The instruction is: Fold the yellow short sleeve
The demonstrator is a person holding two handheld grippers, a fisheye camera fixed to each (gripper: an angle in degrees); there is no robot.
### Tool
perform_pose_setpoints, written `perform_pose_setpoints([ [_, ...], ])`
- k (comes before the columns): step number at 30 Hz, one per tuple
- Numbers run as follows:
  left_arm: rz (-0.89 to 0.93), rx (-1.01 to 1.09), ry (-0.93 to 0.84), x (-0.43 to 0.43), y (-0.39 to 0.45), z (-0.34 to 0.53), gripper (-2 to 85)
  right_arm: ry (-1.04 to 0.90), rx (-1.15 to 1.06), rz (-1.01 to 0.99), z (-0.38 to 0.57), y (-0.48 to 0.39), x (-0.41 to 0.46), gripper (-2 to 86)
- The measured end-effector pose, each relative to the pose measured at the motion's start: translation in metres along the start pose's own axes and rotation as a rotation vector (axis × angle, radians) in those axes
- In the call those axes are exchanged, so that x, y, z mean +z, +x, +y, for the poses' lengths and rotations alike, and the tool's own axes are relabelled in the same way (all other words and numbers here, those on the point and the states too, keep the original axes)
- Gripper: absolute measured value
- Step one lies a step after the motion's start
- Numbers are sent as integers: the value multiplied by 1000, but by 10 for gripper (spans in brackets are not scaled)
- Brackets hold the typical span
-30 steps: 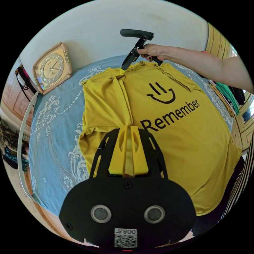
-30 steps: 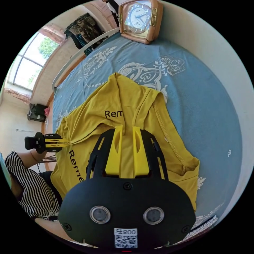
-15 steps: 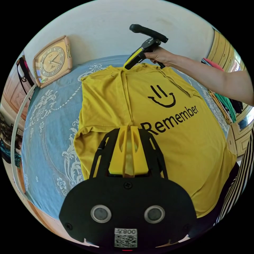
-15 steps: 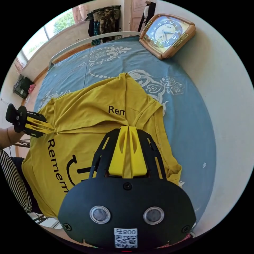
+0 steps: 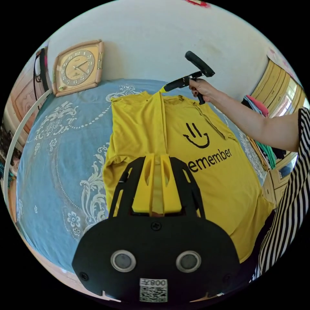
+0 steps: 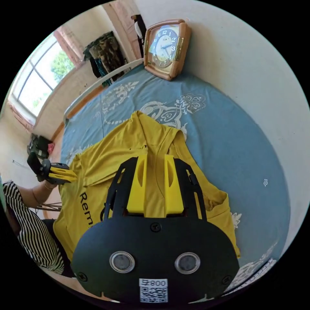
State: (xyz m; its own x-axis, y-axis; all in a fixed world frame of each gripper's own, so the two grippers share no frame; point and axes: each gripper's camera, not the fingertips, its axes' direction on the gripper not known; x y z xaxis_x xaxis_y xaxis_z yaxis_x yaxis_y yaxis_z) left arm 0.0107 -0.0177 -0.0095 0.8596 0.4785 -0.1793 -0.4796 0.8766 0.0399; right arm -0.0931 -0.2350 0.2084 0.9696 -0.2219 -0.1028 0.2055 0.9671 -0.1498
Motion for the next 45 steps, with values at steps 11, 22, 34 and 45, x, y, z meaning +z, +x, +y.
perform_pose_setpoints([
  [11,173,-234,6,-3,-109,11,36,-150,138,185,28,33,-5,65],
  [22,325,-434,57,-5,-196,2,70,-21,-140,53,-48,-38,40,82],
  [34,476,-519,86,-2,-249,-7,45,-113,-167,147,-60,-38,81,32],
  [45,387,-582,179,-18,-270,3,9,-38,-44,-59,-65,-3,63,21],
])
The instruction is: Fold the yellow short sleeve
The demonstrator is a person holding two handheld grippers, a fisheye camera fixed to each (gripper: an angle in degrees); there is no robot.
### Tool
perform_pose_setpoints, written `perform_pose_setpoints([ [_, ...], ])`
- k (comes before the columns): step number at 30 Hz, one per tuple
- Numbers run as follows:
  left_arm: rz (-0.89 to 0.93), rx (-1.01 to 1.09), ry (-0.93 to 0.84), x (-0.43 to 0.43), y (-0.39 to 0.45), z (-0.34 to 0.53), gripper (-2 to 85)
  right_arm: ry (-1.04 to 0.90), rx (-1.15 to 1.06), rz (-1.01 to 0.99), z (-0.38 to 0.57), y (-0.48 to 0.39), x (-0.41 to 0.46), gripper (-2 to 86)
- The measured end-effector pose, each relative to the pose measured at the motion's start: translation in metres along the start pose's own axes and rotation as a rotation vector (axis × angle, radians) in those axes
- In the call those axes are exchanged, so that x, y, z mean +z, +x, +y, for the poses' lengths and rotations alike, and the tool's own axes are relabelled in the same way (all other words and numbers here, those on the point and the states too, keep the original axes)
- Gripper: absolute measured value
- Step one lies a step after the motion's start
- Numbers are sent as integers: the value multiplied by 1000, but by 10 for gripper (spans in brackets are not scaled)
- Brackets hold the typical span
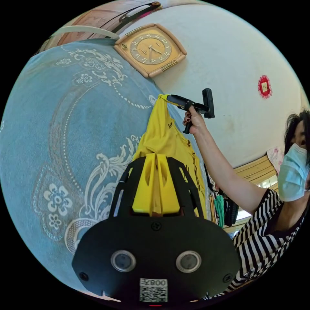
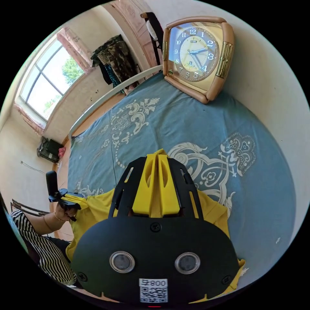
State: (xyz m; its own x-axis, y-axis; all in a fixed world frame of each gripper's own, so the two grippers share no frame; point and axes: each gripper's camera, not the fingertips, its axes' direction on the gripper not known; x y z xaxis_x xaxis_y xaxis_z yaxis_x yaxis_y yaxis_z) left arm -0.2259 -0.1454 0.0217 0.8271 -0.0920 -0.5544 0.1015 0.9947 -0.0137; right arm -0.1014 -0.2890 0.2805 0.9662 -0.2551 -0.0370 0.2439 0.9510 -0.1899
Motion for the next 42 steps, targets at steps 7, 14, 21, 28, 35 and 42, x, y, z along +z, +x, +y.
perform_pose_setpoints([
  [7,-3,11,-25,14,3,4,15,12,111,-47,24,33,0,64],
  [14,-25,104,16,15,35,11,24,226,145,-42,108,47,-65,77],
  [21,-90,219,-24,53,73,-8,20,145,104,-44,185,35,-61,26],
  [28,-238,205,-133,106,81,-6,6,-8,156,-57,201,48,-30,3],
  [35,-137,242,-58,107,116,25,7,146,171,-33,289,33,-106,1],
  [42,-55,296,-170,153,158,46,30,68,427,114,461,29,-147,1],
])
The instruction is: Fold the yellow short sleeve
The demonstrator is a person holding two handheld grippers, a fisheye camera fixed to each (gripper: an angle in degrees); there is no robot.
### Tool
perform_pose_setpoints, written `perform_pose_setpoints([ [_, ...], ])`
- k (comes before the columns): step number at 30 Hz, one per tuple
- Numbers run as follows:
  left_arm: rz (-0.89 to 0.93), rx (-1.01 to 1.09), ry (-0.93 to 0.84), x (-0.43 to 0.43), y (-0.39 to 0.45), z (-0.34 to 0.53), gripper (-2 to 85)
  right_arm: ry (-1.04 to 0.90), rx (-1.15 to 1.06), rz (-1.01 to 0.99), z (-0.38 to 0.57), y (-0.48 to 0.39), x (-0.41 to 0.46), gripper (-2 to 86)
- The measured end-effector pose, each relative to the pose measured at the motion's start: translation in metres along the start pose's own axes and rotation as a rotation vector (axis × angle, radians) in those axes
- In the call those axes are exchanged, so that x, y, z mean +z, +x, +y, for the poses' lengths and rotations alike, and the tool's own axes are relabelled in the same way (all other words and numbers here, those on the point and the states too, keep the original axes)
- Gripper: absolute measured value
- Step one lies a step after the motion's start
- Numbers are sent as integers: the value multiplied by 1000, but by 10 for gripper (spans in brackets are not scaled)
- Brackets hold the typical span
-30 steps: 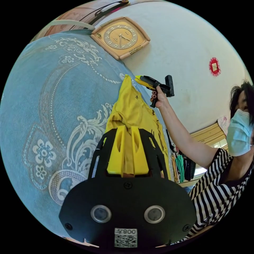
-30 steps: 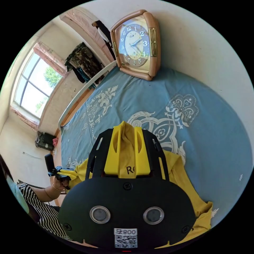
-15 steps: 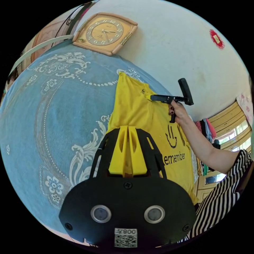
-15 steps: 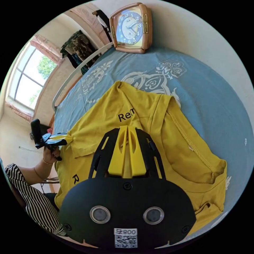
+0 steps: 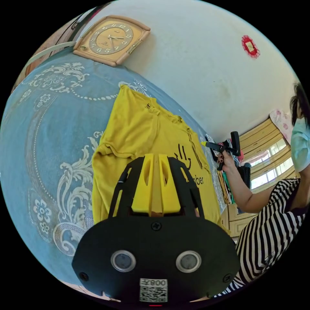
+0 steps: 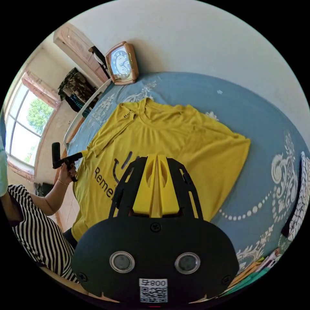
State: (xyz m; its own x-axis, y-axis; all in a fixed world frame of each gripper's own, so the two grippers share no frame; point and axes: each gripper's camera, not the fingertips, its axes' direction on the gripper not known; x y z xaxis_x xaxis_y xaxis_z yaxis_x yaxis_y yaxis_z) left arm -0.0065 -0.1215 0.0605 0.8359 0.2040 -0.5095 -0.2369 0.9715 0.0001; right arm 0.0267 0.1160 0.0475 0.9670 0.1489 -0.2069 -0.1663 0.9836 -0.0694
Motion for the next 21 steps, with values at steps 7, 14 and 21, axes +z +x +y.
perform_pose_setpoints([
  [7,-107,223,-26,69,63,-72,59,-9,27,-16,49,8,12,6],
  [14,-384,297,-211,175,90,-123,56,15,33,19,101,9,21,7],
  [21,-432,278,-123,177,110,-116,21,49,20,9,144,13,20,5],
])
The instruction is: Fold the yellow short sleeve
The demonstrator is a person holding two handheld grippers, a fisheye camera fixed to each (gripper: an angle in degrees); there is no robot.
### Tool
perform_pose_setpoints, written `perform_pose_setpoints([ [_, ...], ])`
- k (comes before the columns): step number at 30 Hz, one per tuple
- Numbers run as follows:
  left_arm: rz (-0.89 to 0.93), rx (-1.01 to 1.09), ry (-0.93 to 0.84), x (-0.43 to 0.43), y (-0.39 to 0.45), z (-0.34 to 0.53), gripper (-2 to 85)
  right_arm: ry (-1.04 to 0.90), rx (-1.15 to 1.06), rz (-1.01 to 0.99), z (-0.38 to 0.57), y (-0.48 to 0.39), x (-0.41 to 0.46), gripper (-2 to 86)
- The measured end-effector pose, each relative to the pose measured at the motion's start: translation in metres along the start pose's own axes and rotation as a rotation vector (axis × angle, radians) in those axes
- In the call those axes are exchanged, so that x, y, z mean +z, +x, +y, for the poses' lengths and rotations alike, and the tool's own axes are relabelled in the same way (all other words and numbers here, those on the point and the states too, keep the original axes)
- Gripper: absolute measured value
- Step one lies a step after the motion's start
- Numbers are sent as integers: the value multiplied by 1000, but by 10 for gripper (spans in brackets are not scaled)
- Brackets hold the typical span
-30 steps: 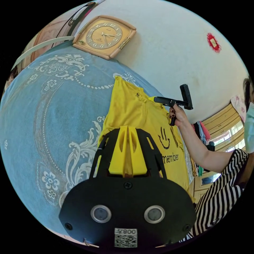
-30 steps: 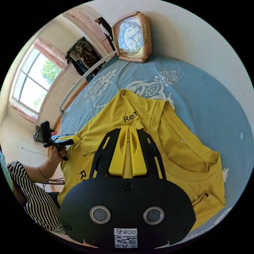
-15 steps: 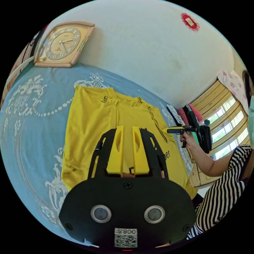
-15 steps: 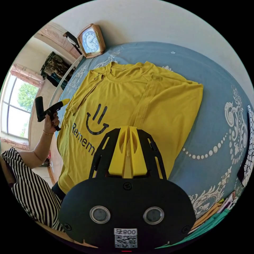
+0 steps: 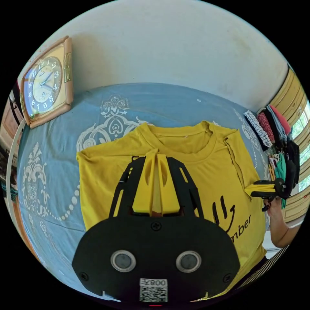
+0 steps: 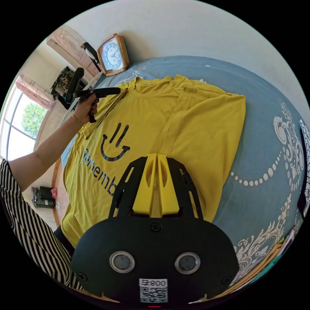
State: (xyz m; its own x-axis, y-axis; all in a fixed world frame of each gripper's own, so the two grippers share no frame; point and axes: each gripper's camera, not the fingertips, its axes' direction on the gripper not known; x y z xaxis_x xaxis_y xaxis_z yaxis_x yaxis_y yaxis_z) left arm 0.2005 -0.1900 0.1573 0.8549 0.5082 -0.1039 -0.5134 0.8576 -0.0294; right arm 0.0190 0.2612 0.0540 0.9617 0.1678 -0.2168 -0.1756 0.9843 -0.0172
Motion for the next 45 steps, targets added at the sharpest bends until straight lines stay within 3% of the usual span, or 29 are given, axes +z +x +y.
perform_pose_setpoints([
  [4,16,2,-96,15,6,10,30,-8,-18,5,22,-3,-5,12],
  [11,123,-42,80,-55,9,83,71,105,-24,84,74,-10,-40,14],
  [15,88,-86,-13,-63,1,150,57,-46,-19,104,103,0,-14,9],
  [17,80,-124,-131,-51,-6,170,41,19,-17,90,117,4,-17,6],
  [25,261,-229,49,-154,-31,257,22,-18,73,-8,178,24,-65,3],
  [31,247,-424,-64,-217,-67,401,47,-13,289,-215,307,54,-106,7],
  [38,470,-770,-105,-256,-107,582,95,-16,552,-342,445,73,-124,47],
  [45,681,-943,-120,-272,-120,707,118,-89,668,-517,536,69,-111,80],
])
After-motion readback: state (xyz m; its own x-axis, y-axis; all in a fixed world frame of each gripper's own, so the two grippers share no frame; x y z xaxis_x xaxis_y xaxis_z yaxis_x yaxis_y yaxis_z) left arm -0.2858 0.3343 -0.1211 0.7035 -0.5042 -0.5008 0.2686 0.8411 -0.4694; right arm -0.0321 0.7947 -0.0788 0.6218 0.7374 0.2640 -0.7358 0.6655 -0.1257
